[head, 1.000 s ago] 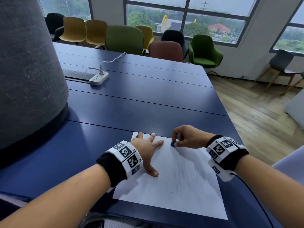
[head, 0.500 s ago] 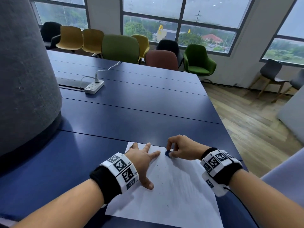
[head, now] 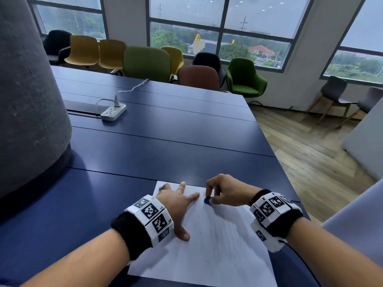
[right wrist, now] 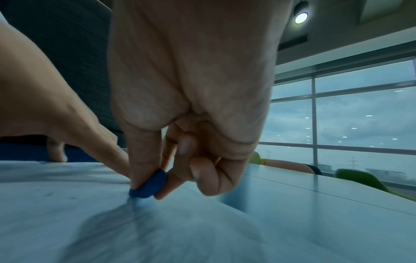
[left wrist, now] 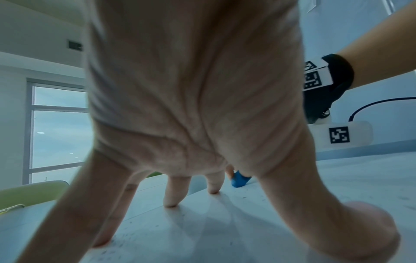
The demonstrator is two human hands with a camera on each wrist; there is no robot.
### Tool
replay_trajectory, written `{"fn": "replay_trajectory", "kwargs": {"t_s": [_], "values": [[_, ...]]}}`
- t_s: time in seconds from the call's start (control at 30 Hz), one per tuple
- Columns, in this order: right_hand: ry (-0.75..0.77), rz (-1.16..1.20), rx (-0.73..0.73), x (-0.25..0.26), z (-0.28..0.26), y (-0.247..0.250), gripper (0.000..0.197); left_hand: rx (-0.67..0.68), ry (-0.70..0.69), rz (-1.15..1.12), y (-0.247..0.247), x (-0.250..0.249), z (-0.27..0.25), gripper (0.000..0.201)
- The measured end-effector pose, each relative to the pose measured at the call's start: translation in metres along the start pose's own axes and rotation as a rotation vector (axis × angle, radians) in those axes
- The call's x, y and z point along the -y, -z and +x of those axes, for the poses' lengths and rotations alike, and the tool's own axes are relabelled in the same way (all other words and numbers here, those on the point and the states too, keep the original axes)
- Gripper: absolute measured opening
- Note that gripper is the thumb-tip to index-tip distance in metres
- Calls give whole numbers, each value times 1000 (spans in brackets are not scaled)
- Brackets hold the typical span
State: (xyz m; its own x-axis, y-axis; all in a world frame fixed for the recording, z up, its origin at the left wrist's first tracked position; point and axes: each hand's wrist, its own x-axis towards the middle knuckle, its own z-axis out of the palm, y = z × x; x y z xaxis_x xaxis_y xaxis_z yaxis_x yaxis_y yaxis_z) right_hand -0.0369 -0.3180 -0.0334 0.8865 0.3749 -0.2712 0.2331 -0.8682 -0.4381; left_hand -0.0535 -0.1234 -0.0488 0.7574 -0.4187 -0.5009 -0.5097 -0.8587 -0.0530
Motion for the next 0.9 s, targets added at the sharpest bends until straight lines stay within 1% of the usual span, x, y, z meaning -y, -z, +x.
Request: {"fn": "replay_trajectory", "kwargs": {"t_s": [0.13, 0.17, 0.2, 0.3, 0.33, 0.37, 0.43, 0.53, 0.57, 0.6, 0.7, 0.73, 0.77, 0.8, 0.9], "values": [[39, -86, 229, 10, -21, -1, 10, 16, 7, 8, 1, -1, 0, 125], [42, -101, 248, 13, -21, 0, 10, 19, 9, 8, 1, -1, 0, 125], [45, -104, 223, 14, -18, 2, 9, 19, 9, 5, 0, 0, 1, 125], [27, -57, 19, 10, -7, 3, 10, 7, 6, 4, 0, 0, 0, 124], [19, -31, -15, 8, -7, 2, 9, 5, 5, 4, 0, -1, -1, 124], [20, -17, -17, 7, -9, 0, 9, 4, 5, 5, 1, 0, -1, 124], [46, -41, 61, 7, -21, -6, 10, 13, 6, 4, 2, 0, -1, 124], [90, -119, 240, 13, -37, -9, 12, 23, 11, -2, 2, -1, -1, 125], [91, -124, 257, 15, -36, -8, 12, 22, 10, 0, 2, -1, -2, 124], [84, -119, 231, 15, -33, -6, 12, 21, 11, 4, 2, -1, -3, 124], [13, -59, 29, 10, -17, -5, 11, 23, 13, -1, 2, -2, -3, 123], [-5, -42, -10, 8, -16, -7, 10, 23, 14, -2, 3, -2, -3, 123], [-6, -38, -15, 6, -18, -10, 9, 23, 15, 0, 3, -2, -2, 123], [8, -40, 17, 6, -25, -12, 8, 26, 15, -2, 3, -1, -1, 124], [82, -54, 214, 13, -44, -17, 10, 37, 23, -13, 3, -1, -1, 124]]}}
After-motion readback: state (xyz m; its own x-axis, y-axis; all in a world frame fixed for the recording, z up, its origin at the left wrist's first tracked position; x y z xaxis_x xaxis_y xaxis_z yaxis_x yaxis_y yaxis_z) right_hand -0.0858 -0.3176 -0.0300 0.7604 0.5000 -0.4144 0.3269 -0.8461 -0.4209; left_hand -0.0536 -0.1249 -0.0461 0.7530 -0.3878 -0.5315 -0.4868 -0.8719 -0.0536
